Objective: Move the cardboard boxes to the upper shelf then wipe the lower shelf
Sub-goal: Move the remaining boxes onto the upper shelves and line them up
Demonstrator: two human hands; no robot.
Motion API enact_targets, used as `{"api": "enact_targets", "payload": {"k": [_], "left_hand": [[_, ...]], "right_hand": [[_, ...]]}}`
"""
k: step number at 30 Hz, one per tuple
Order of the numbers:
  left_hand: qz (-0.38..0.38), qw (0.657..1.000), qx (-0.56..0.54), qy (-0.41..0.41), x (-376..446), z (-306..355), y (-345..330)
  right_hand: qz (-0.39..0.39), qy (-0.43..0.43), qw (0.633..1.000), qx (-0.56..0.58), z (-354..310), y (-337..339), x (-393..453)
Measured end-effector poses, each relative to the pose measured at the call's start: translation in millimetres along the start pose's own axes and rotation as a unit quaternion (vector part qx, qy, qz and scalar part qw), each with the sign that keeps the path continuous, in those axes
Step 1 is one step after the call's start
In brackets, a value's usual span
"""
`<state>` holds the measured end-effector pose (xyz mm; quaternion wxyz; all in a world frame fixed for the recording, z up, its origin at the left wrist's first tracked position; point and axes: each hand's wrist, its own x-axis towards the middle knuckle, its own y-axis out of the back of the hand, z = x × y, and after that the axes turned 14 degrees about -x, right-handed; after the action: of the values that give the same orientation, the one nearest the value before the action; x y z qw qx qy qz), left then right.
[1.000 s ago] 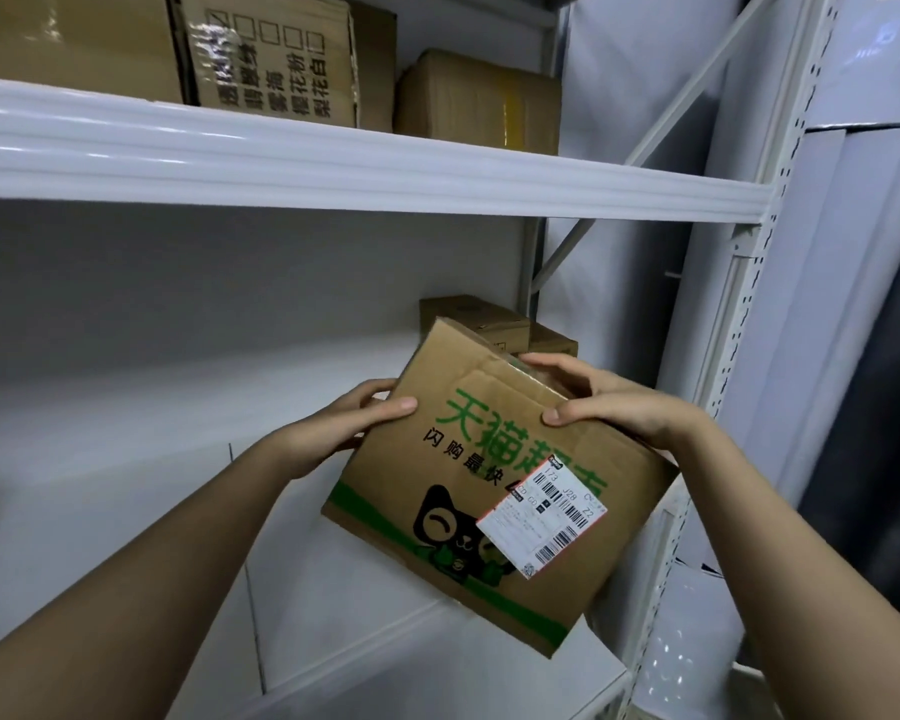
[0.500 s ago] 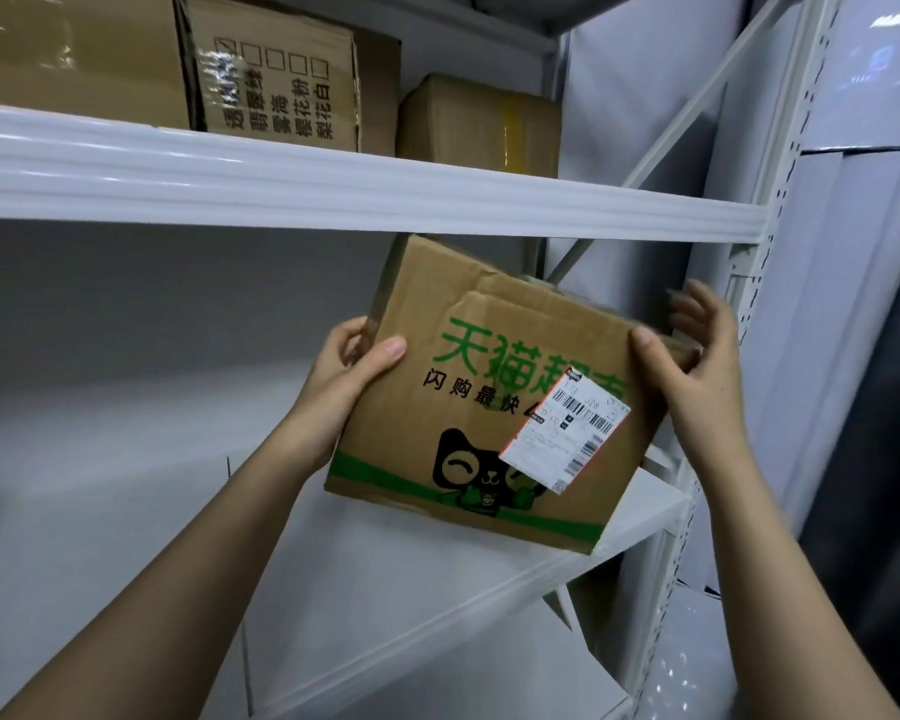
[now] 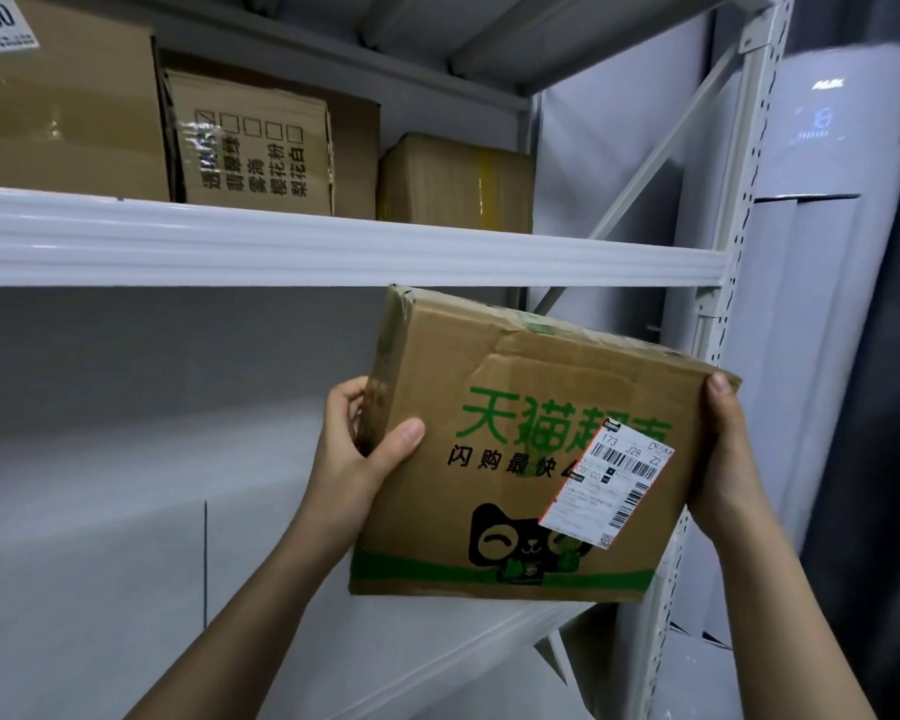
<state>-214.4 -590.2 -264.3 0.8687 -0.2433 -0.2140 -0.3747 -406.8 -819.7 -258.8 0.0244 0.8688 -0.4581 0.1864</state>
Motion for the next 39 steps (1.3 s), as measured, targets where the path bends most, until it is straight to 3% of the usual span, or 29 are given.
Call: {"api": "enact_targets", "payload": {"k": [6, 10, 15, 19, 24, 28, 33, 39], "left_hand": [[0.008, 0.997, 0.020, -0.080, -5.3, 31.2, -20.0], [0.042, 0.993, 0.014, -0.112, 4.5, 62.5, -35.0], [0.052, 0.994, 0.023, -0.092, 30.9, 101.1, -50.3], [0.029, 0.993, 0.094, -0.064, 55.2, 121.0, -58.5], [0.004, 0.983, 0.153, -0.100, 86.7, 152.0, -68.1], [-0.040, 0.979, 0.183, -0.085, 111.1, 179.5, -68.5], [-0.033, 0.977, 0.192, -0.090, 140.8, 200.4, -65.7], [-0.009, 0.974, 0.202, -0.104, 179.7, 219.3, -67.2]], "right_hand": [[0.002, -0.011, 1.000, 0.002, -13.0, 5.2, 1.6], [-0.030, 0.052, 0.998, 0.011, -24.0, 9.7, 1.5], [-0.066, 0.087, 0.994, -0.023, -43.6, 11.2, 2.5], [-0.048, 0.090, 0.995, -0.006, -66.0, 10.0, 9.7], [-0.079, 0.098, 0.991, 0.036, -103.4, 0.0, 27.2], [-0.040, 0.139, 0.990, 0.006, -136.1, -17.2, 47.9], [0.029, 0.202, 0.976, -0.080, -170.9, -38.6, 79.3], [0.020, 0.234, 0.965, -0.117, -202.7, -58.9, 123.0]]}}
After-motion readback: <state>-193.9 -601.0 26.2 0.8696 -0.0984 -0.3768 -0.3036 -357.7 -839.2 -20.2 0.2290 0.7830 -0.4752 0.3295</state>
